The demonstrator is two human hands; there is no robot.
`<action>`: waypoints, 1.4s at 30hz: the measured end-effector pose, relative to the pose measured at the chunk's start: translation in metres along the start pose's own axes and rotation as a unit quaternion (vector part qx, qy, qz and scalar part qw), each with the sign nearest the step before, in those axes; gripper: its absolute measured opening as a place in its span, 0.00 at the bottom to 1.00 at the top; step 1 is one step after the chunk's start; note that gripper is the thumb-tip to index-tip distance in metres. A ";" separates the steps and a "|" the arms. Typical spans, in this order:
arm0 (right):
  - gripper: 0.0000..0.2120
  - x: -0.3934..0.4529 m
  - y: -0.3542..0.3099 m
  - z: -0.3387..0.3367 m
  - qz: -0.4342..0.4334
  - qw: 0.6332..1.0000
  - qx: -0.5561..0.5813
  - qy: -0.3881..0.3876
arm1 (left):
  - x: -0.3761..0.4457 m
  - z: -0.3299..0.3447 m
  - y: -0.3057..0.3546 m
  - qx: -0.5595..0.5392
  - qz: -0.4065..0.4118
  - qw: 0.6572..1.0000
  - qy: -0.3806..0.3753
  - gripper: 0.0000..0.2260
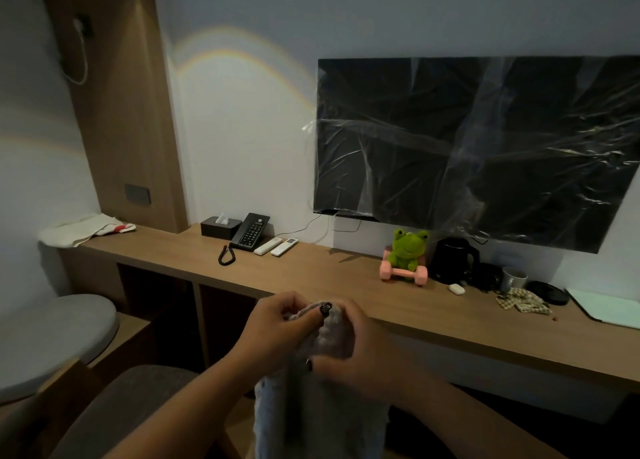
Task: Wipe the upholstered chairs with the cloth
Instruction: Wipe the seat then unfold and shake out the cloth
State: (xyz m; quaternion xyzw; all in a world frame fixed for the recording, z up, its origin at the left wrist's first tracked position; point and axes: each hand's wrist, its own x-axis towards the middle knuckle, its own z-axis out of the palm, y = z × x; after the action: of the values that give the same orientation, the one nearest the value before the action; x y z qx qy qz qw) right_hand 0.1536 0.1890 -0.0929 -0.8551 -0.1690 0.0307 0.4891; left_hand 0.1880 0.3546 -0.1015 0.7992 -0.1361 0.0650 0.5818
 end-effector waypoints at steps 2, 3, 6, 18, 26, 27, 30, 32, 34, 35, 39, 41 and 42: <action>0.27 0.021 -0.004 0.030 -0.022 0.998 -0.039 0.035 | 0.010 -0.024 -0.015 0.011 0.019 1.000 -0.013 0.05; 0.21 0.034 -0.009 0.041 -0.013 0.997 -0.035 0.063 | 0.013 -0.039 -0.023 0.014 0.030 0.999 -0.027 0.06; 0.10 0.071 -0.022 0.066 0.053 0.986 0.035 0.151 | 0.025 -0.095 -0.049 0.070 0.060 0.991 -0.101 0.06; 0.08 0.163 -0.016 0.105 0.144 0.941 -0.218 0.213 | 0.072 -0.267 -0.157 0.264 -0.086 0.931 -0.237 0.02; 0.04 0.168 -0.095 0.084 -0.157 0.861 -0.176 0.451 | 0.095 -0.299 -0.099 0.098 0.149 0.973 0.145 0.05; 0.05 0.163 -0.086 0.092 -0.186 0.860 -0.207 0.427 | 0.087 -0.288 -0.109 0.134 0.150 0.973 0.111 0.05; 0.08 0.149 -0.009 0.129 0.037 0.942 -0.316 0.110 | 0.059 -0.251 -0.171 0.380 0.022 0.899 -0.218 0.03; 0.09 0.141 0.039 0.142 0.189 0.936 -0.298 0.006 | 0.047 -0.243 -0.204 0.403 -0.053 0.873 -0.269 0.03; 0.08 0.147 0.056 0.136 0.235 0.945 -0.217 0.070 | 0.048 -0.242 -0.216 0.337 -0.088 0.919 -0.184 0.02; 0.08 0.151 0.056 0.132 0.247 0.948 -0.167 0.108 | 0.051 -0.242 -0.217 0.312 -0.095 0.935 -0.142 0.02; 0.08 0.162 0.055 0.116 0.272 0.945 -0.006 0.180 | 0.058 -0.235 -0.210 0.207 -0.146 0.964 -0.080 0.02; 0.06 0.160 0.053 0.113 0.275 0.944 0.060 0.172 | 0.056 -0.229 -0.205 0.117 -0.173 0.976 -0.066 0.02; 0.05 0.158 0.053 0.109 0.280 0.941 0.086 0.167 | 0.055 -0.228 -0.202 0.069 -0.192 0.978 -0.054 0.04</action>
State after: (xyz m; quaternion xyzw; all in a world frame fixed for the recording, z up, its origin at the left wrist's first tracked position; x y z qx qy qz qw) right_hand 0.2921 0.3048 -0.1770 -0.8154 0.1646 0.0370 0.5538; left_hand 0.3119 0.6204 -0.2001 0.8512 -0.0068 -0.0815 0.5184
